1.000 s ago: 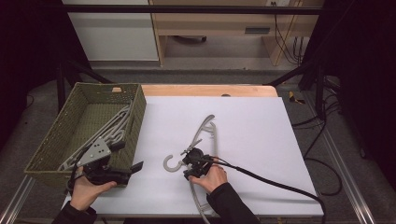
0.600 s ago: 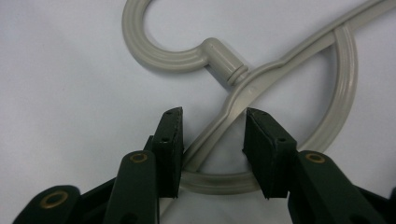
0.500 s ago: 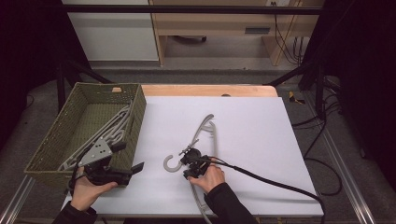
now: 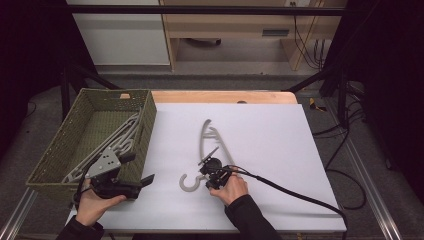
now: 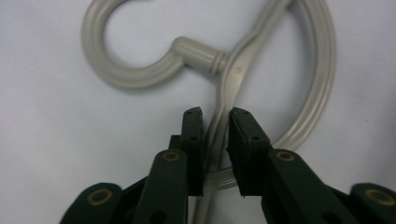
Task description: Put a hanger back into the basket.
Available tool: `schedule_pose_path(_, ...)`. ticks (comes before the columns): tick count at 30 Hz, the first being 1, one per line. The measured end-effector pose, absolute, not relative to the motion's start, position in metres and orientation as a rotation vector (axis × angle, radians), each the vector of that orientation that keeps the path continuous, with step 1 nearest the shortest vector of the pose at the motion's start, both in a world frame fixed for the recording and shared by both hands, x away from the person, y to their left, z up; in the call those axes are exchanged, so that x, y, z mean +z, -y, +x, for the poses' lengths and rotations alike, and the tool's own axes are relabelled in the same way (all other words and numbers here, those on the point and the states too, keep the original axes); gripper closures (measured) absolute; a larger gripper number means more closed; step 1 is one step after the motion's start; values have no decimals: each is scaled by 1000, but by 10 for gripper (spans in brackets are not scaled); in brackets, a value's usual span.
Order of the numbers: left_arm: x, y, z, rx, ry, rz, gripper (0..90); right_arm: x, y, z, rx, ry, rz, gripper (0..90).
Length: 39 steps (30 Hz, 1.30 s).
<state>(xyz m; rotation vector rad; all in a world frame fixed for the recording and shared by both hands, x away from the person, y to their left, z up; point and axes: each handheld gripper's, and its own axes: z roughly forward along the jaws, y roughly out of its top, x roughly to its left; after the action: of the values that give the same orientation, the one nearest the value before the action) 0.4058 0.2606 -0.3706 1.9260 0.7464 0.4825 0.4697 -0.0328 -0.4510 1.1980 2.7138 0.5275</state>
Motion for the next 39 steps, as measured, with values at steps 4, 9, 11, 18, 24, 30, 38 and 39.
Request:
schedule_pose_path(4,-371,-260,406,482,-745,1929,72,-452,38,470,547,-2734,1131,829)
schedule_pose_path(9,-371,-260,406,481,-744,1934,73,-452,41,469,575,-2744,1111,808)
schedule_pose_path(11,-371,-260,406,481,-744,1932,74,-452,42,469,582,-2738,1112,779)
schedule_pose_path(18,-372,-258,406,478,-738,1940,74,-453,42,472,578,-2761,1112,813)
schedule_pose_path(24,-372,-258,405,478,-730,1944,76,-452,44,476,584,-2788,1117,830)
schedule_pose_path(30,-370,-259,405,479,-724,1942,79,-444,57,478,646,-2837,1080,833)
schedule_pose_path(38,-368,-259,403,488,-708,1948,82,-422,76,475,745,-2851,1051,834)
schedule_pose_path(39,-368,-259,403,489,-705,1950,82,-418,78,474,755,-2851,1043,834)
